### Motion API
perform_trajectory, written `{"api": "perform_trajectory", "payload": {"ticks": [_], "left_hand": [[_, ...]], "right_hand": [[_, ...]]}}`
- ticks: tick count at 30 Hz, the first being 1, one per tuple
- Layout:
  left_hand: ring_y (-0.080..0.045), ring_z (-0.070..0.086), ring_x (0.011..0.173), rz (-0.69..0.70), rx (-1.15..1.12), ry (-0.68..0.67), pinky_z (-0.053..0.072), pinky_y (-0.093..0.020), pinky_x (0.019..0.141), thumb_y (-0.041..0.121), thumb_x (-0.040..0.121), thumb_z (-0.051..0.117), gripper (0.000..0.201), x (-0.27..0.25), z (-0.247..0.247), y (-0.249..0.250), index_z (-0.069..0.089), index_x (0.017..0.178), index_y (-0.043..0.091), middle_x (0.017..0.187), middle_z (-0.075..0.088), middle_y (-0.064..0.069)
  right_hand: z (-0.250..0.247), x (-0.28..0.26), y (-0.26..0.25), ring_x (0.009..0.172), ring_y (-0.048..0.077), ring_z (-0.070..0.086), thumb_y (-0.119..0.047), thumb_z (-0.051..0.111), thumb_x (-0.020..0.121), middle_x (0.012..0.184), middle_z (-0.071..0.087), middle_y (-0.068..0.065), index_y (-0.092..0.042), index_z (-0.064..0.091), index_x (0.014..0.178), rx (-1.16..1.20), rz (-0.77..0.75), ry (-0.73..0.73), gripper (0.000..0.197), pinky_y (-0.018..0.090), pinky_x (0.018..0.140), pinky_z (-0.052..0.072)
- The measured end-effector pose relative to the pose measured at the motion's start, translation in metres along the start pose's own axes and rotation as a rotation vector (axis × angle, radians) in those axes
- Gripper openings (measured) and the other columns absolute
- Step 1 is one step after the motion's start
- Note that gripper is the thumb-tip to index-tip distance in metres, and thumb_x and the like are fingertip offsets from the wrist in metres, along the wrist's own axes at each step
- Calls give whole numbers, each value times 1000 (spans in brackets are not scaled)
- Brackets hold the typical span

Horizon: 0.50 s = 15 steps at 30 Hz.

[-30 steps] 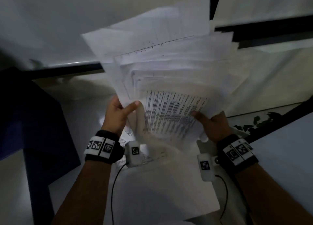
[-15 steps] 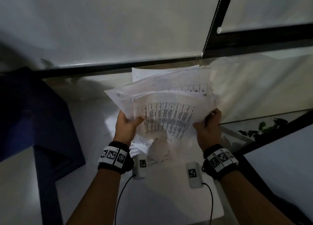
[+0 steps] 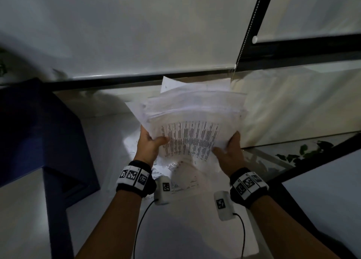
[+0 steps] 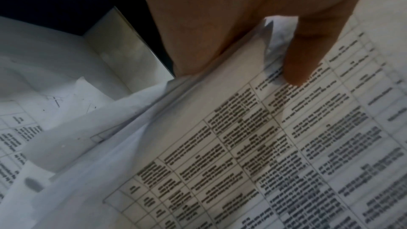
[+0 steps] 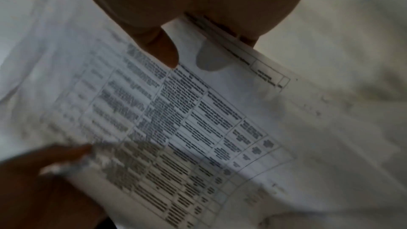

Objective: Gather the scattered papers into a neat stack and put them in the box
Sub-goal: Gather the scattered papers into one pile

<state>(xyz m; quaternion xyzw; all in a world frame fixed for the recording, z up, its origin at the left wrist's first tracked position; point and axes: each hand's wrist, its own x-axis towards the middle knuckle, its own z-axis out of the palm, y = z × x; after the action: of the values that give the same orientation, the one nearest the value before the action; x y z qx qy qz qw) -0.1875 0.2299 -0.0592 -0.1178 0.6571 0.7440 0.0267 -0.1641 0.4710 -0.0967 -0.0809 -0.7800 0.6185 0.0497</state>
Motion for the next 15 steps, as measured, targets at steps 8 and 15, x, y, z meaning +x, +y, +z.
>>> {"api": "perform_trajectory", "payload": {"ticks": [8, 15], "left_hand": [[-22, 66, 108, 0, 123, -10, 53, -53, 97, 7, 88, 68, 46, 0, 4, -12, 48, 129, 13, 117, 67, -8], [-8, 67, 94, 84, 141, 0, 55, -28, 84, 19, 85, 76, 29, 2, 6, 0, 59, 108, 21, 105, 69, 8]], "right_hand": [[4, 2, 13, 103, 16, 66, -29, 74, 81, 111, 67, -2, -16, 58, 124, -105, 151, -62, 47, 36, 90, 54], [-32, 4, 4, 103, 24, 62, -2, 73, 80, 115, 65, 12, -2, 62, 119, 94, 161, 33, 41, 28, 84, 56]]}}
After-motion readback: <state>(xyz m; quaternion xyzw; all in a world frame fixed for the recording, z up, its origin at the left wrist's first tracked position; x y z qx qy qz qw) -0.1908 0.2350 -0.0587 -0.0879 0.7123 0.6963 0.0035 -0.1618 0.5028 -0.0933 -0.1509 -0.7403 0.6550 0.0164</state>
